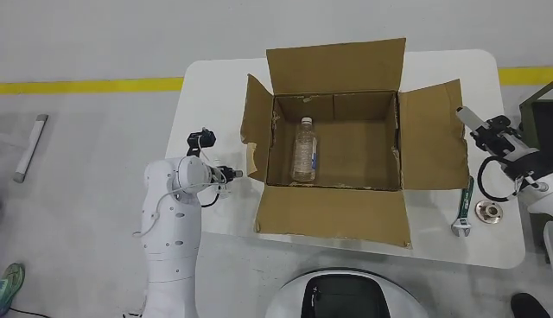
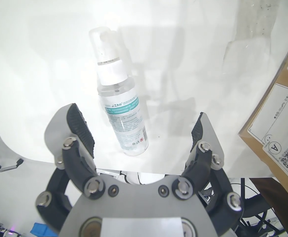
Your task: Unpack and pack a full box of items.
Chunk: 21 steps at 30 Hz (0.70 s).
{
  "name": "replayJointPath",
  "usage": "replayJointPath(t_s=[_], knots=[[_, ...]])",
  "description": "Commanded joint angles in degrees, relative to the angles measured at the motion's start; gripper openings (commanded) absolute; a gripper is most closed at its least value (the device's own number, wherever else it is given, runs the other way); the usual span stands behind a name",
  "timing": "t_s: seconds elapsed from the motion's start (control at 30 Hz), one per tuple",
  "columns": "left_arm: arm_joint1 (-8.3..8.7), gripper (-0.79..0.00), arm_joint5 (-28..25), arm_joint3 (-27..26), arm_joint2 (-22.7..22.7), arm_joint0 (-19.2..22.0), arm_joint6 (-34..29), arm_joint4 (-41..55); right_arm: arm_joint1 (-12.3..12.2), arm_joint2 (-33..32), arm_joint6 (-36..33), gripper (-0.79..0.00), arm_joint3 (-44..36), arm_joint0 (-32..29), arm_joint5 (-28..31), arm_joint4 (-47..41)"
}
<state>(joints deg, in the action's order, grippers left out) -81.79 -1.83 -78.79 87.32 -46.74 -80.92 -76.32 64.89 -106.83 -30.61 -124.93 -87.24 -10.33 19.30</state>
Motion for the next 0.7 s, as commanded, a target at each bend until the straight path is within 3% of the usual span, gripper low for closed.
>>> replayJointPath(t_s=[0.0,0.13,0.2,0.33,0.37,0.43,0.53,0.67], knots=[[0.11,-0.102,0.2,0.4,-0.2,0.1,0.2,-0.2,0.0,0.0,0.0,0.0,0.0,0.0,0.1,0.0],[0.3,-0.219,0.1,1.2,-0.7,0.2,0.2,0.0,-0.1,0.0,0.2,0.0,0.0,0.0,0.1,0.0],[0.39,-0.388,0.0,1.6,-1.1,0.2,0.3,0.0,-0.1,0.0,0.2,0.0,0.0,0.0,0.1,0.0],[0.57,-0.526,0.2,2.5,-1.6,0.3,0.7,0.1,-0.2,-0.3,0.2,0.0,0.0,-0.1,0.1,-0.2],[0.62,-0.637,0.4,2.7,-1.7,0.4,0.7,0.1,-0.2,-0.3,0.2,0.0,0.0,-0.1,0.1,-0.2],[0.73,-0.785,0.5,2.7,-1.7,0.6,0.8,0.3,-0.2,-0.4,0.2,0.0,0.0,-0.1,0.2,-0.3],[0.92,-0.785,0.9,1.5,-1.7,0.6,1.0,0.2,-0.2,-0.5,0.1,0.0,0.0,-0.2,0.2,-0.4],[1.3,-0.785,1.9,-4.5,-1.2,-0.1,0.6,-1.2,-0.3,-0.3,-0.1,0.0,-0.1,0.0,0.2,-0.2]])
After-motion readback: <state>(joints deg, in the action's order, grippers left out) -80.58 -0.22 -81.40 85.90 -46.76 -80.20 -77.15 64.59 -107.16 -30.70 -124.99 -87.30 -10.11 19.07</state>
